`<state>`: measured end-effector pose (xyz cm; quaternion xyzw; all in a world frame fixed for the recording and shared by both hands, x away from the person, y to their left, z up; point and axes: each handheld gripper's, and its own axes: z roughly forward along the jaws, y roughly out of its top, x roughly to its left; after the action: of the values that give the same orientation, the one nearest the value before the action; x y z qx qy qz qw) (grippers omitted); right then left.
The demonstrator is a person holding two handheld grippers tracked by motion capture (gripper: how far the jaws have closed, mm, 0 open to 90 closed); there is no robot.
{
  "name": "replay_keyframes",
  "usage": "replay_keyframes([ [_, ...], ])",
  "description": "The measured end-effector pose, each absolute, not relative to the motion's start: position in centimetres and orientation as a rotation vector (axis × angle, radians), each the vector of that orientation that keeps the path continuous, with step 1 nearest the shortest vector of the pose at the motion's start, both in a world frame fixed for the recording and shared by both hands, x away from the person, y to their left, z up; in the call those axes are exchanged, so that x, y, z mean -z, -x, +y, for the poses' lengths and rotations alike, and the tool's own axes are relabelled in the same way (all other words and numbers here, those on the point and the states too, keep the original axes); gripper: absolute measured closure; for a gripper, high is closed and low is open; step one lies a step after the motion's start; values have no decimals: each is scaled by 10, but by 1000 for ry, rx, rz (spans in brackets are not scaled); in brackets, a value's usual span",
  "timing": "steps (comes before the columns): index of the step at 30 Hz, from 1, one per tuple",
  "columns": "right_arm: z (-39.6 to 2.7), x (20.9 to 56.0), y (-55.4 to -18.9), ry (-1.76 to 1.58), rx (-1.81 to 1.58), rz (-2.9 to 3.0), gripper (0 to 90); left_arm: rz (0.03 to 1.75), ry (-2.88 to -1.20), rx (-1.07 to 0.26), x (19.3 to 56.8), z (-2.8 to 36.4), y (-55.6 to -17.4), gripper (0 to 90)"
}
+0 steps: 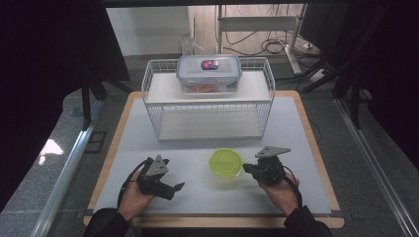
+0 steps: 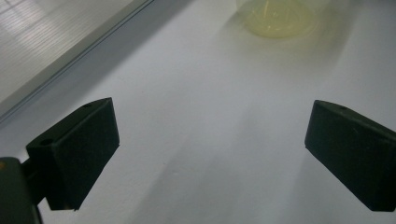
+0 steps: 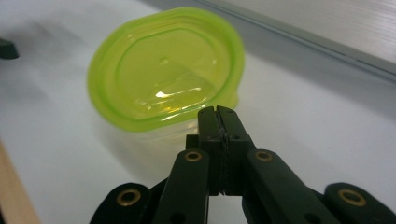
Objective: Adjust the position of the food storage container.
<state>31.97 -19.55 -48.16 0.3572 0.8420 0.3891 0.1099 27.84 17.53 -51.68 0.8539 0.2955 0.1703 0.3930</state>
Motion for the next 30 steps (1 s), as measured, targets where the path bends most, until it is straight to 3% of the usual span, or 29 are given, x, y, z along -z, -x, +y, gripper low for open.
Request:
replay_keyframes([
  [24,-148,492,-379,-995,-1103,2505,894,748,-2169,-432,517,176,-278,29],
  [30,-159,495,-384,-1043,-1061,2485,883,747,-2169,-429,517,176,-278,29],
])
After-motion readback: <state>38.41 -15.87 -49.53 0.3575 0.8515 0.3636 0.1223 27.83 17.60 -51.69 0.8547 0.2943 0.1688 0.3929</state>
